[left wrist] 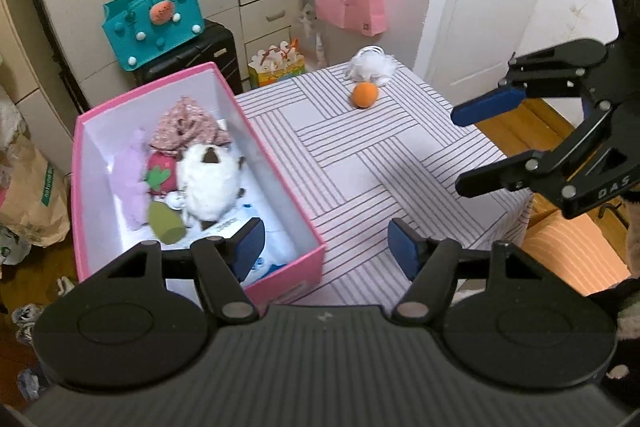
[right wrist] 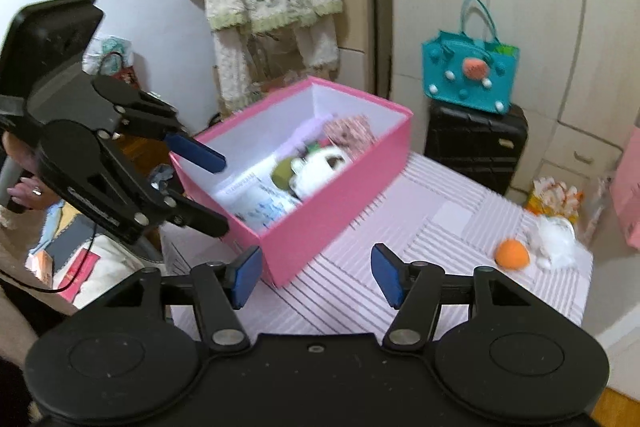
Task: Organize soft objects
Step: 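Withdraw the left tool toward the orange sponge while the right tool moves to the mesh puff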
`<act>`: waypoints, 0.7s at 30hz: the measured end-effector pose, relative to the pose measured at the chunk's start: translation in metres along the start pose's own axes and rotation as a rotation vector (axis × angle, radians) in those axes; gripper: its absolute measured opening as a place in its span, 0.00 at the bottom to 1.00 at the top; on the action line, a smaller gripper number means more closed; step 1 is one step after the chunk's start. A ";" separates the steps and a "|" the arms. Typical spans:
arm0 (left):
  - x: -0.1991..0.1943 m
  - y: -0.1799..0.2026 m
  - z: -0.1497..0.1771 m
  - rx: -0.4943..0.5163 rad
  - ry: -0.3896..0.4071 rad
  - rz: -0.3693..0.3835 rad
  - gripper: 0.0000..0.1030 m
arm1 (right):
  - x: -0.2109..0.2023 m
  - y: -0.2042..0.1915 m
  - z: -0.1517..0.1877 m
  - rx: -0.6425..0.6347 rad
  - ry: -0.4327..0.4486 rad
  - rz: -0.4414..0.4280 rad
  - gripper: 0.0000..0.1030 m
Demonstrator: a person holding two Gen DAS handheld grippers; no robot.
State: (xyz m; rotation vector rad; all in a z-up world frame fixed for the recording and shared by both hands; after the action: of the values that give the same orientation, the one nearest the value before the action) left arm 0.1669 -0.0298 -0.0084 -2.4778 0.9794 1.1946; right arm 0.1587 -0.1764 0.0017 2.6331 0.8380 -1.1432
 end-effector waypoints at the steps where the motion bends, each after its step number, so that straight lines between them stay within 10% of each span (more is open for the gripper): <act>1: 0.003 0.003 0.000 -0.004 -0.001 0.007 0.65 | -0.001 0.004 0.006 0.005 -0.002 0.004 0.63; 21: 0.069 0.054 -0.028 -0.057 0.176 -0.020 0.66 | -0.009 0.098 0.071 0.161 0.098 0.140 0.63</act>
State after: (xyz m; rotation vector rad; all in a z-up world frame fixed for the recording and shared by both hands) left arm 0.1796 -0.1155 -0.0385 -2.6681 0.9735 1.0270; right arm 0.1623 -0.2863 -0.0491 2.8467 0.5886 -1.0968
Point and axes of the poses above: each gripper's, at about its wrist camera, not at the fingertips, and x roughly the way its jaws point, y to its right, z to its underside, the point moved 9 cm from there along x, roughly the way its jaws point
